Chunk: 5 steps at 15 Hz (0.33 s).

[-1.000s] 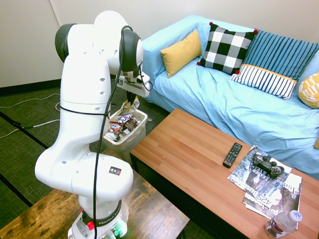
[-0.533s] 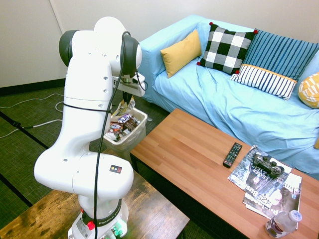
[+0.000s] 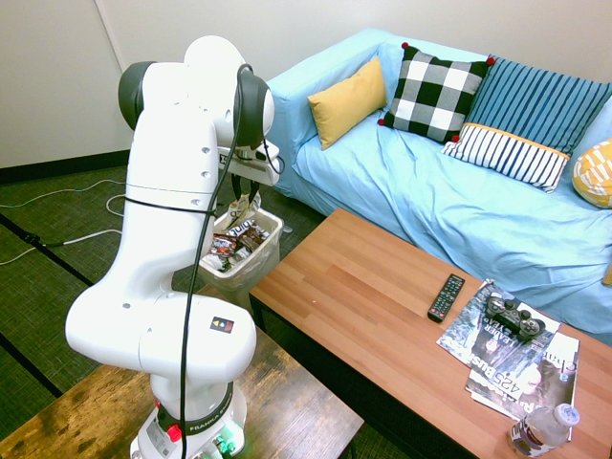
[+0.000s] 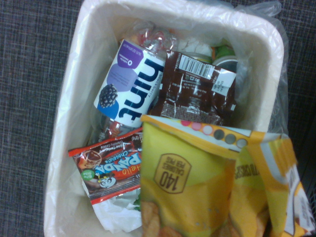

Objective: Throw the chip bag in the trash bin

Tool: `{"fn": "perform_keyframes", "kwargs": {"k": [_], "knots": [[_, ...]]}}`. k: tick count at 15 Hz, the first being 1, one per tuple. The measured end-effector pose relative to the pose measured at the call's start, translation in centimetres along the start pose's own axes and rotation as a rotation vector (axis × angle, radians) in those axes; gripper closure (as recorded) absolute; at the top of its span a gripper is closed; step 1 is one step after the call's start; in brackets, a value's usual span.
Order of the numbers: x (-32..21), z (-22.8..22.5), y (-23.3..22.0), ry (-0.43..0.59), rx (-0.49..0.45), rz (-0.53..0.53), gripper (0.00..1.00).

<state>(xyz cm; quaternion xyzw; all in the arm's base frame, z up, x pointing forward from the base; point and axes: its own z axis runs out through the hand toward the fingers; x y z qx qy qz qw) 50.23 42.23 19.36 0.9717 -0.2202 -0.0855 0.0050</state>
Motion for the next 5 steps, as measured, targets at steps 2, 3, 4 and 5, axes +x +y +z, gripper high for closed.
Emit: {"fn": "perform_keyframes", "kwargs": {"k": [2, 3, 4, 5], "knots": [[0.1, -0.6, -0.4, 0.001, 0.003, -0.002, 0.0], [0.0, -1.0, -0.7, 0.002, 0.007, -0.004, 0.0], [0.0, -1.3, -0.9, 0.003, 0.011, -0.006, 0.0], [0.1, -1.5, -1.0, 0.004, 0.014, -0.005, 0.0]]}}
